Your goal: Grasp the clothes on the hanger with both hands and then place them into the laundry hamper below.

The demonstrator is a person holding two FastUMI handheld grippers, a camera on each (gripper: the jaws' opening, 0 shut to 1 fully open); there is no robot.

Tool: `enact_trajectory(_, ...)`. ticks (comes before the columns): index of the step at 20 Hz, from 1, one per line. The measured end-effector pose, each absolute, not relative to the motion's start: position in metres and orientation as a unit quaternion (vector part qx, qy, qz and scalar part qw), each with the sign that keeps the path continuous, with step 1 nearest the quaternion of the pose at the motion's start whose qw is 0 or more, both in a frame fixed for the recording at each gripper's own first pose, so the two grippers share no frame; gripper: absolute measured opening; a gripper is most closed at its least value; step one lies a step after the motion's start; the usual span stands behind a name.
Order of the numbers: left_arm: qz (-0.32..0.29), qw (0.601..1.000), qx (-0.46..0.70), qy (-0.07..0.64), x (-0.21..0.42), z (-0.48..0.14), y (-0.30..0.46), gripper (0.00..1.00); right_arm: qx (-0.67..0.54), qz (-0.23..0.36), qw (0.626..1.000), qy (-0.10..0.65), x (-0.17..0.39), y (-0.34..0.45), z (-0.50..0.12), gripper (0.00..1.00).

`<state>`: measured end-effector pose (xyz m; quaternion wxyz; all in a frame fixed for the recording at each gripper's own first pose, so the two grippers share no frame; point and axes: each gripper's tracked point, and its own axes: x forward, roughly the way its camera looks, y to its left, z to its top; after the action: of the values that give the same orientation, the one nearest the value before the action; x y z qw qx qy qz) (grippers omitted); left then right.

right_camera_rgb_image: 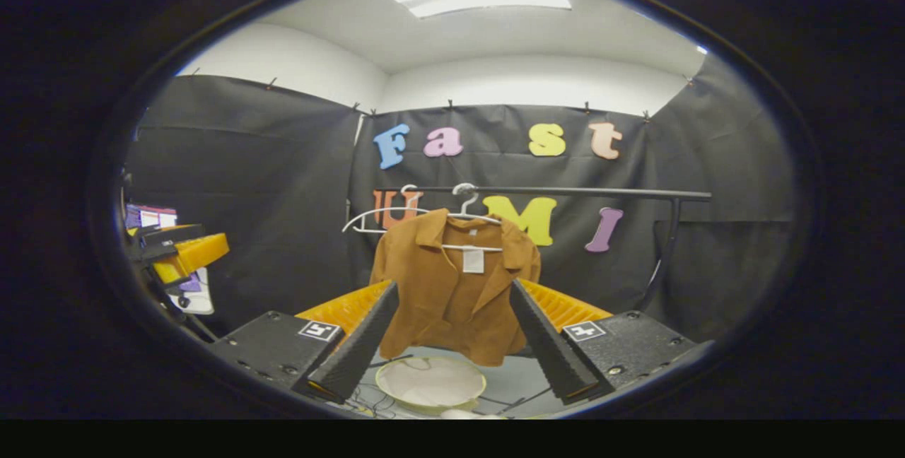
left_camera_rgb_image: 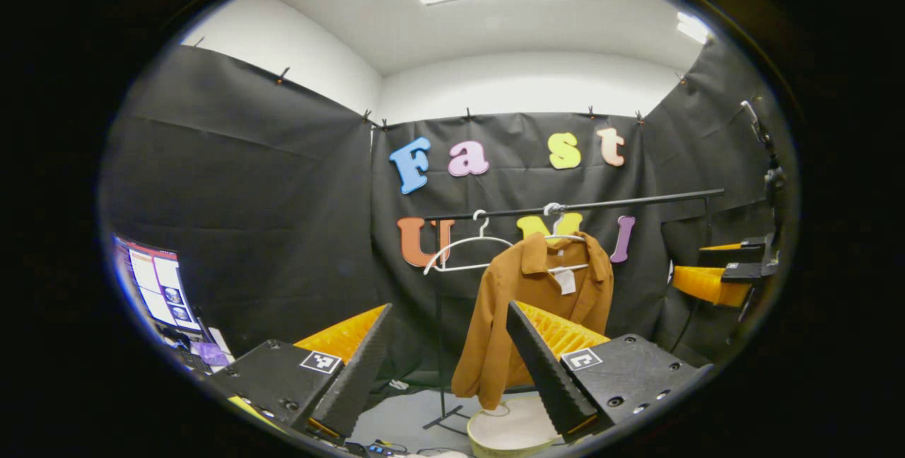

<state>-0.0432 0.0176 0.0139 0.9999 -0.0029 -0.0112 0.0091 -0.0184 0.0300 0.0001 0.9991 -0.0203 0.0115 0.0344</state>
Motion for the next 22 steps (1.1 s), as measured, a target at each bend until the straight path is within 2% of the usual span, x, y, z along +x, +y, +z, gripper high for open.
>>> enact_trajectory(5, 0.020, 1.000, 0.004, -0.004, -0.032, 0.005, 0.016, 0.99, -0.025, 0.030, 0.999, 0.016, -0.014, 0.019, -0.011, 1.00)
enact_trajectory(8, 0.002, 1.000, -0.002, 0.015, -0.008, -0.010, -0.010, 1.00, -0.021, 0.023, 0.999, 0.027, 0.002, 0.002, -0.022, 0.97)
enact_trajectory(9, -0.005, 1.000, -0.003, 0.020, 0.002, -0.015, -0.021, 1.00, -0.020, 0.020, 0.999, 0.030, 0.011, -0.006, -0.024, 1.00)
enact_trajectory(12, -0.017, 1.000, 0.005, 0.024, 0.036, -0.024, -0.053, 1.00, -0.014, 0.005, 0.999, 0.036, 0.044, -0.038, -0.038, 0.99)
enact_trajectory(14, -0.027, 0.999, 0.016, 0.013, 0.061, -0.025, -0.079, 0.92, -0.013, -0.011, 0.999, 0.043, 0.071, -0.061, -0.048, 0.99)
enact_trajectory(15, -0.030, 0.999, 0.022, 0.010, 0.074, -0.027, -0.092, 0.92, -0.013, -0.015, 0.999, 0.042, 0.087, -0.070, -0.049, 0.99)
enact_trajectory(16, -0.033, 0.999, 0.024, 0.007, 0.088, -0.028, -0.104, 1.00, -0.011, -0.015, 0.999, 0.047, 0.102, -0.077, -0.054, 1.00)
enact_trajectory(18, -0.045, 0.999, 0.021, 0.006, 0.117, -0.034, -0.129, 1.00, -0.001, -0.009, 0.999, 0.054, 0.133, -0.087, -0.057, 1.00)
enact_trajectory(19, -0.049, 0.999, 0.017, 0.006, 0.132, -0.035, -0.141, 0.94, 0.003, -0.005, 0.999, 0.054, 0.148, -0.093, -0.057, 1.00)
enact_trajectory(20, -0.053, 0.999, 0.014, 0.001, 0.145, -0.035, -0.151, 0.99, 0.004, -0.001, 0.998, 0.055, 0.163, -0.098, -0.056, 1.00)
enact_trajectory(22, -0.055, 0.998, 0.011, -0.001, 0.173, -0.039, -0.166, 0.99, 0.006, 0.007, 0.998, 0.056, 0.192, -0.107, -0.055, 1.00)
